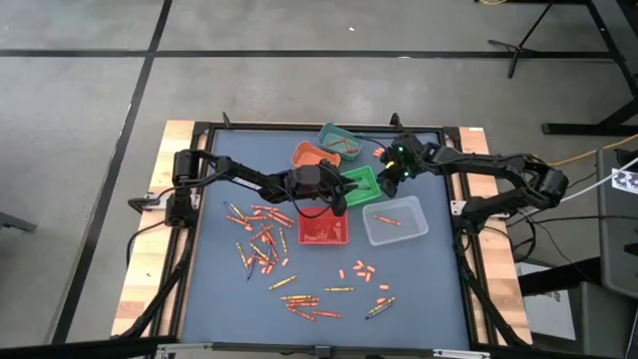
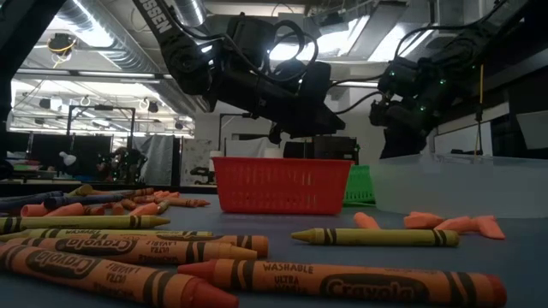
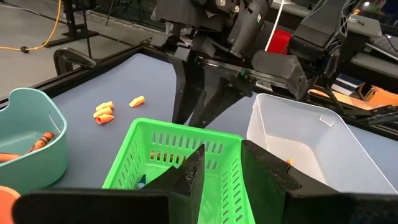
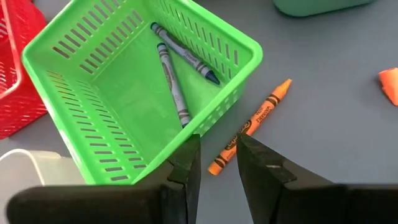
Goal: Sort crayons
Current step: Put the light orange crayon into the transparent bin
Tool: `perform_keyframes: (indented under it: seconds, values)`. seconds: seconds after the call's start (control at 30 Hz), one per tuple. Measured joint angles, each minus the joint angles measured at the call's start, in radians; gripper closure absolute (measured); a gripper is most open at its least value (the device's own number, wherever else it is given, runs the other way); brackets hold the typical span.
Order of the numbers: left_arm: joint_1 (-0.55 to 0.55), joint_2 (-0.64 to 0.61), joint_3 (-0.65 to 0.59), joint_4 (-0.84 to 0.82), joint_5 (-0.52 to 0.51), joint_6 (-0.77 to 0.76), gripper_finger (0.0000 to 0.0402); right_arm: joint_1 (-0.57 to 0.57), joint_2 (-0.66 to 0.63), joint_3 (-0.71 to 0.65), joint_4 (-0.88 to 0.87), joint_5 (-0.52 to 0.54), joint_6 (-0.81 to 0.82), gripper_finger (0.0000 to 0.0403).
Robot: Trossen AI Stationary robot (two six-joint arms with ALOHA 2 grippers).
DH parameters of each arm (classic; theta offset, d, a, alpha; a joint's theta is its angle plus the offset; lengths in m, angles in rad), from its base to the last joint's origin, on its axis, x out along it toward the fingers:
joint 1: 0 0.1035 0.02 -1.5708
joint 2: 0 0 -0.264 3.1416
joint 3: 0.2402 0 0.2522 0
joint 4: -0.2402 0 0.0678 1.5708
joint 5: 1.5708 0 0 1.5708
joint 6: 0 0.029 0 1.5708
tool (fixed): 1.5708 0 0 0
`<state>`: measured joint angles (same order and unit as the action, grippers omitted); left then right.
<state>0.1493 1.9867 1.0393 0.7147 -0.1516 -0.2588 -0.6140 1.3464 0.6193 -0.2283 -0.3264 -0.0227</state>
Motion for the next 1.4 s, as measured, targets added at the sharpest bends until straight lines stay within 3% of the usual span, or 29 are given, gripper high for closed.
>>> perform_keyframes:
  seconds: [0.27, 0.47, 0.8, 1.4]
  values:
    - [0.000, 0.000, 0.000, 0.000, 0.000, 0.000, 0.0311, 0.012, 0.001, 0.000, -0.013, -0.070, -0.006, 0.0302]
    - [0.000, 0.000, 0.000, 0.000, 0.000, 0.000, 0.0311, 0.071, 0.001, 0.000, -0.012, 0.080, -0.008, 0.0302]
    - [-0.001, 0.000, 0.000, 0.000, 0.000, 0.000, 0.0311, 0.077, 0.001, 0.000, -0.004, 0.285, 0.002, 0.0302]
    - [-0.003, 0.000, 0.000, 0.000, 0.000, 0.000, 0.0311, 0.077, 0.187, 0.000, 0.183, 0.229, -0.008, 0.0302]
